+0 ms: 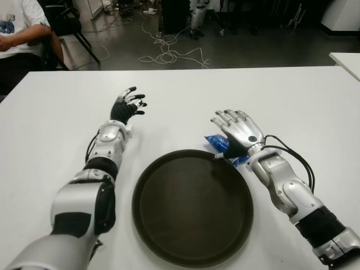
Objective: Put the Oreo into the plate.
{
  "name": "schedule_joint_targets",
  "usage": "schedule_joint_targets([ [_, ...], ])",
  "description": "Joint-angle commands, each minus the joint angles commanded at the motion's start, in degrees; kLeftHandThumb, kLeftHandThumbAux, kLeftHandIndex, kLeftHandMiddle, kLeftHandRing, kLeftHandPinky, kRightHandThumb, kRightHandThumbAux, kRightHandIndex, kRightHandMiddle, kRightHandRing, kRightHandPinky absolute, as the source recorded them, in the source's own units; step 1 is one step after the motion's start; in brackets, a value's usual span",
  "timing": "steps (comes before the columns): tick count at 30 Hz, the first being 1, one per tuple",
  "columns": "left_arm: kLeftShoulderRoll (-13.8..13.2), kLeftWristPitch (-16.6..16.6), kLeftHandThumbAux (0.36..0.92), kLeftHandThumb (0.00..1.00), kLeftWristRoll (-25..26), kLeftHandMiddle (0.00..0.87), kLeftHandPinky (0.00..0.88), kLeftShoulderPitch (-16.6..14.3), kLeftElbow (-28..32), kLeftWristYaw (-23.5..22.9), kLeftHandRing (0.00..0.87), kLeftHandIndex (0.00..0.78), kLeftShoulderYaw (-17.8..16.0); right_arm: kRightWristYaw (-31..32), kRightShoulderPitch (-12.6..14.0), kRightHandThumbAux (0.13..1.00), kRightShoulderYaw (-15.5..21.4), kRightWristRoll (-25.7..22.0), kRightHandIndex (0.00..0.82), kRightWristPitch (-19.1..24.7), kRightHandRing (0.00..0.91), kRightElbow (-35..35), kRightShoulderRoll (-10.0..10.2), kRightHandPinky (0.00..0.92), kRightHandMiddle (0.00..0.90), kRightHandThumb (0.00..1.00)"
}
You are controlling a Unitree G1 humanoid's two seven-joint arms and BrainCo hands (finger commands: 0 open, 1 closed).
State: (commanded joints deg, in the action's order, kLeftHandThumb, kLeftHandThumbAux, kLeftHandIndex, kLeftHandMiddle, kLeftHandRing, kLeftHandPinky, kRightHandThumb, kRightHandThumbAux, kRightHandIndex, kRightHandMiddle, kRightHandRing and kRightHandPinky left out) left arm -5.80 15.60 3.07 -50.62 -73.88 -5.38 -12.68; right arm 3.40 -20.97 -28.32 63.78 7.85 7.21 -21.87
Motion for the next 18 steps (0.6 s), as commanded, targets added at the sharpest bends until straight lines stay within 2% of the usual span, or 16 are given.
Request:
schedule_joint_targets([
  [7, 0.0, 0.2, 0.808, 0.223, -0.1, 0.302, 0.432, 0.1, 0.0, 0.2, 0.356, 0.168, 0.0, 0.3, -0.4, 0.512, 0.3, -0.1, 0.060, 0.8, 0.041, 0.6, 0.4, 0.040, 0.049, 0.000],
  [13, 0.1, 0.1, 0.801, 0.263, 0.1, 0.296, 0.428, 0.0, -0.1, 0.3, 0.349, 0.163, -0.2, 0.3, -1.3, 0.520, 0.6, -0.4, 0.068, 1.2, 0.050, 1.7, 0.5, 0.046, 0.058, 0.000],
  [18, 0.0, 0.1, 0.803, 0.249, -0.1, 0.298, 0.430, 0.0, -0.1, 0.6, 0.351, 0.165, -0.1, -0.2, -2.0, 0.534, 0.9, -0.9, 0.074, 1.6, 0.059, 2.9, 0.6, 0.053, 0.068, 0.000],
])
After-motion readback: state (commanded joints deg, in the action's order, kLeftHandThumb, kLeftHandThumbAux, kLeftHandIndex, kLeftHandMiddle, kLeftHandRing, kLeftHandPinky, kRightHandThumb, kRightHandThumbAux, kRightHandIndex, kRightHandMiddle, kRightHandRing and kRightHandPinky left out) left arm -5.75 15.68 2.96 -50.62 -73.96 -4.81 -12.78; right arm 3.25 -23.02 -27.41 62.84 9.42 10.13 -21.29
